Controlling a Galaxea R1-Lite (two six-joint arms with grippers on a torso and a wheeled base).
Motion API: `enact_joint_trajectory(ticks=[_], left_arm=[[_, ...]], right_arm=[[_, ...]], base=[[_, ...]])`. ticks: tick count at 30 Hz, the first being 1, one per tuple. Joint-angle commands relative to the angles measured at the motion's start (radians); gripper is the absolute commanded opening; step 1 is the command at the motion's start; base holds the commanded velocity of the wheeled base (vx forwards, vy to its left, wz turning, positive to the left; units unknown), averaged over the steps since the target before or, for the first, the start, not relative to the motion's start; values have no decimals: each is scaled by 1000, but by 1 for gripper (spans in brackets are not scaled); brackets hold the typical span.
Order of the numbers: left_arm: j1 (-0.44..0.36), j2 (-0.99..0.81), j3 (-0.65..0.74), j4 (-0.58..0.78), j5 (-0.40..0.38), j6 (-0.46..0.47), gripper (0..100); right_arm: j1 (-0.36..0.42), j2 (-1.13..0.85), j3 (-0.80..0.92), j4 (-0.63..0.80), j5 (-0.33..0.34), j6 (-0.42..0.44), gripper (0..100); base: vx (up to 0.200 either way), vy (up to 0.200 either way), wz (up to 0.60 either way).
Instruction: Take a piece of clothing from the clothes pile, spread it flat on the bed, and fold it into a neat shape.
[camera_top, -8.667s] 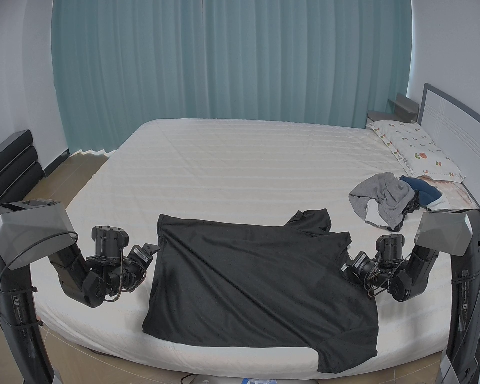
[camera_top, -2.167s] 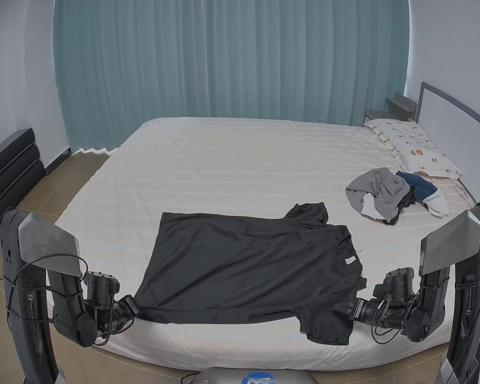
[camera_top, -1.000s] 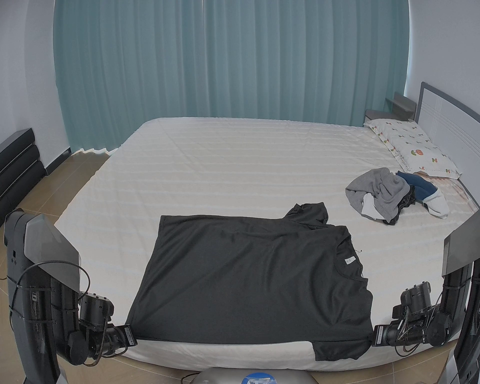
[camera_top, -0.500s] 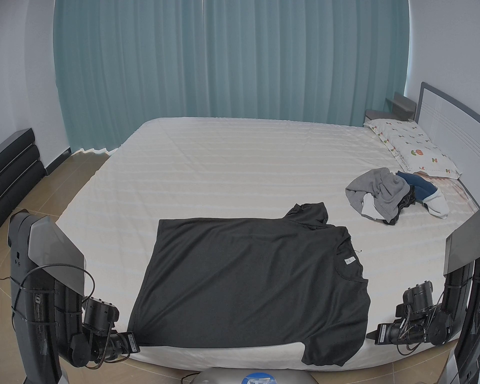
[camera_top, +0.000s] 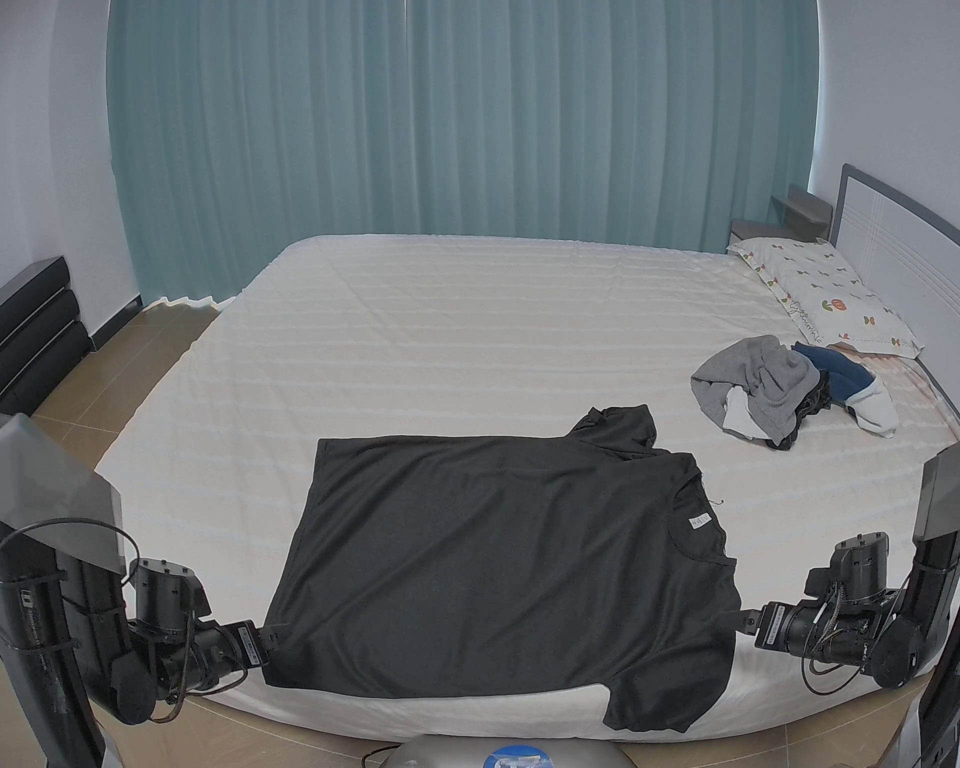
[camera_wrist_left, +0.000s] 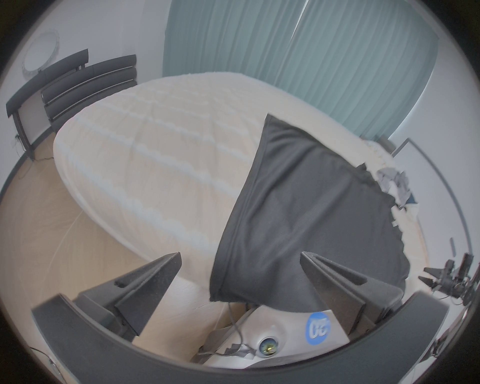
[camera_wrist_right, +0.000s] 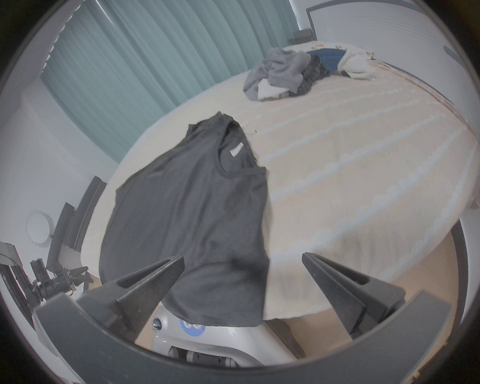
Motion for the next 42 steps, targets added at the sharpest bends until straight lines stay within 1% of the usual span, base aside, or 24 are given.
enact_joint_trajectory(ticks=[1,3,5,10,17,19,22,24,25,30,32,33,34,35,37,40,42], left_arm=[[53,-96,-2,-2,-34,-4,100],[54,-90,-3,-4,-48,-10,100],[65,-87,-8,-4,-94,-44,100],[79,-84,-20,-4,-100,-50,100],[79,-52,-41,-4,-101,-65,100],[76,-44,-49,-4,-98,-79,100],[74,-44,-63,-4,-95,-130,100],[74,-44,-72,-4,-97,-151,100],[71,-41,-83,-2,-100,-179,100],[69,-38,-98,-2,-100,-190,100],[68,-36,-100,-2,-101,-191,100],[63,-33,-101,-2,-100,-194,100],[63,-32,-101,-4,-100,-194,100],[62,-18,-106,-4,-100,-205,100],[62,-9,-112,-4,-100,-216,100],[62,7,-118,-4,-98,-237,100],[62,8,-118,-4,-98,-239,100]], right_arm=[[14,-94,-29,-3,5,16,100],[19,-94,-46,-3,5,30,100],[45,-82,-73,-3,3,64,100],[57,-44,-115,-2,3,73,100],[56,-8,-168,-3,5,76,100],[57,-2,-193,-2,0,100,100],[56,-1,-236,10,-2,128,100],[56,4,-248,10,-2,128,100],[53,21,-270,10,-2,128,100],[48,61,-351,13,-5,126,100],[47,88,-421,20,-6,125,100],[45,100,-461,43,-6,125,100],[45,102,-466,46,-6,125,100],[44,119,-550,116,-6,125,100],[40,133,-624,179,-5,125,100],[25,179,-787,303,3,123,100],[24,209,-899,409,3,123,100]], base=[[0,0,0],[0,200,0],[0,200,0],[0,200,0],[0,0,0],[0,0,0],[0,0,0],[200,0,0],[200,0,0],[200,0,0],[100,0,0],[0,0,0],[0,0,0],[0,0,0],[0,0,0],[0,0,0],[0,0,0]])
